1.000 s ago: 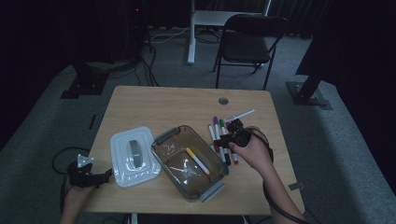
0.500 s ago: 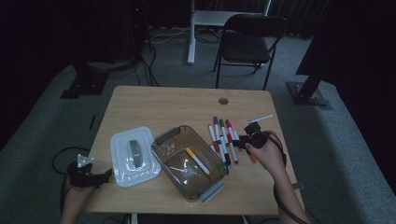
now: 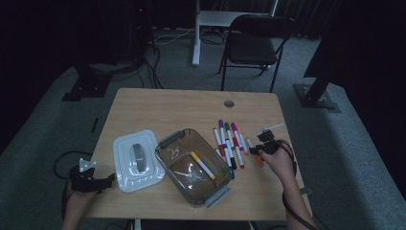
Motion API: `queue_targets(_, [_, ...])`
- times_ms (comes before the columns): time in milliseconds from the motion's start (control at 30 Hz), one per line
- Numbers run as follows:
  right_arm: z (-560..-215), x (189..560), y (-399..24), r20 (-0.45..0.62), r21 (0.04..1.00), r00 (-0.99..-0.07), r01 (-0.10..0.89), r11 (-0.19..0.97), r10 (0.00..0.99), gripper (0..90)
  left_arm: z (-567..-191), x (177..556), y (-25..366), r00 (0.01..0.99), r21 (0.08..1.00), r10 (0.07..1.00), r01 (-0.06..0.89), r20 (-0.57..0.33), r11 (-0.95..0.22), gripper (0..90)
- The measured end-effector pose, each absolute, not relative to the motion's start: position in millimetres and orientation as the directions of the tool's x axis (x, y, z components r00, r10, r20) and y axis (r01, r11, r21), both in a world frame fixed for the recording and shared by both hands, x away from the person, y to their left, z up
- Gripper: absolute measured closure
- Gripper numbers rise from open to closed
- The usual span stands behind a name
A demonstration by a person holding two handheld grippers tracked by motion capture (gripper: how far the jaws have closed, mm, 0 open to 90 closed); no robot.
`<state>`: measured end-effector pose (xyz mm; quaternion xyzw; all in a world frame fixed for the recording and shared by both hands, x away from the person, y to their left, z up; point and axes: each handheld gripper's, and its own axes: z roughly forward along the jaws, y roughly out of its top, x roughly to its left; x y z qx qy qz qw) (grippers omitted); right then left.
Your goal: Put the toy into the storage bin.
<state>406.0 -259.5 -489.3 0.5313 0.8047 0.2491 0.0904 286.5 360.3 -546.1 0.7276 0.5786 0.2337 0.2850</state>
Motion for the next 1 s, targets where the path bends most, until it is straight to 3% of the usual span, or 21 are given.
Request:
queue_targets(467, [-513.1,416.4,-268.8,0.123,0.407,-0.323,0.879,0.249,0.939,76.1,-546.1,286.5,360.4,0.222,0.685,0.975,0.709,0.01,-0.168,0.7])
queue_targets(633, [-511.5,417.0,-269.5,0.124,0.388,-0.285,0.895,0.218,0.95,76.5,-546.1,286.5,360.4,0.221,0.685,0.975,0.709,0.011,-0.168,0.7])
queue_targets(867, [-481.7,409.1,-271.4,0.19,0.454,-0.268,0.877,0.158,0.944,76.5,-546.1,286.5,360.3,0.221,0.685,0.975,0.709,0.011,-0.168,0.7])
queue_targets(1000, [-451.0,398.8,-261.9,0.234,0.504,-0.319,0.848,0.166,0.918,76.5,-546.1,286.5,360.3,0.221,0.685,0.975,0.709,0.01,-0.168,0.7])
